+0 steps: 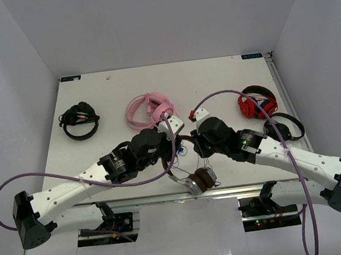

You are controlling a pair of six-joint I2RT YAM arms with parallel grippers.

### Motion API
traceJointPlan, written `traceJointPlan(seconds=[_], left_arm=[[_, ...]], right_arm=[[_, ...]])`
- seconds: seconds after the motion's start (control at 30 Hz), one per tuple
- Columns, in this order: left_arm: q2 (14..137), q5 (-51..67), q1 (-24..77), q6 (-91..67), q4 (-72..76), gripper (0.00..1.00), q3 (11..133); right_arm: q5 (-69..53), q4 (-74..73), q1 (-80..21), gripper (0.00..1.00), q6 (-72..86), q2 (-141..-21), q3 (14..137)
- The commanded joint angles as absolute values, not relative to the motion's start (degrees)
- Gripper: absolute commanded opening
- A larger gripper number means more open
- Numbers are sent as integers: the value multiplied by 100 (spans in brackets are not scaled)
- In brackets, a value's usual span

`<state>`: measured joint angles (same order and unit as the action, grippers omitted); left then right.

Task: Wrap the headphones

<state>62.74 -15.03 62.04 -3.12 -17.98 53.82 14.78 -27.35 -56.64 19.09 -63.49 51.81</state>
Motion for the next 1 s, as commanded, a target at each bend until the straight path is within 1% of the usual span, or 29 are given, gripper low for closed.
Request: traceJointPlan(seconds=[0.0, 0.23, 0.3, 0.4, 0.5, 0.57, 0.6, 0.63, 0.7, 0.73, 0.8, 0.83, 0.87, 0.97], left_arm=[[6459, -1763, 6223, -147, -1809, 55, 5448], [6693, -2017, 6245, -79, -1802, 52, 5348], [6697, -2075, 6258, -114, -1774, 49, 5325], [6682, -2122, 6258, -106, -1676, 38, 5281], [6726, -2035, 6258, -107, -1594, 16, 5254], [6766, -1970, 6258, -134, -1517, 7, 5222], [6809, -1928, 6258, -162, -1484, 4, 5204], [6840, -1913, 6258, -197, -1465, 2, 5186], [6888, -2030, 6258, -322, -1473, 0, 5154], [6903, -2158, 6258, -420, -1490, 0, 5133], [6856, -2467, 6258, -681, -1526, 0, 5067], [6806, -2672, 6258, -856, -1558, 0, 5012], [6760, -2871, 6258, -1009, -1594, 0, 4936], [6595, -3624, 6258, -1469, -1801, 0, 4803]], right_arm=[[1299, -2645, -5669, 8, 2003, -6347, 5521], [1208, -2738, -5673, 8, 2008, -6376, 5585], [1204, -2742, -5669, 8, 2013, -6364, 5581], [1204, -2725, -5669, 8, 2004, -6372, 5563], [1207, -2725, -5670, 8, 2004, -6373, 5547], [1252, -2725, -5676, 11, 2004, -6381, 5560], [1285, -2725, -5671, 15, 2004, -6381, 5574], [1311, -2725, -5672, 24, 2001, -6367, 5586], [1350, -2725, -5673, 47, 1957, -6308, 5608], [1362, -2726, -5669, 56, 1917, -6274, 5622], [1381, -2733, -5673, 69, 1872, -6182, 5670], [1424, -2733, -5676, 73, 1870, -6102, 5700], [1480, -2733, -5671, 76, 1865, -6026, 5715], [1664, -2734, -5669, 81, 1744, -5720, 5850]])
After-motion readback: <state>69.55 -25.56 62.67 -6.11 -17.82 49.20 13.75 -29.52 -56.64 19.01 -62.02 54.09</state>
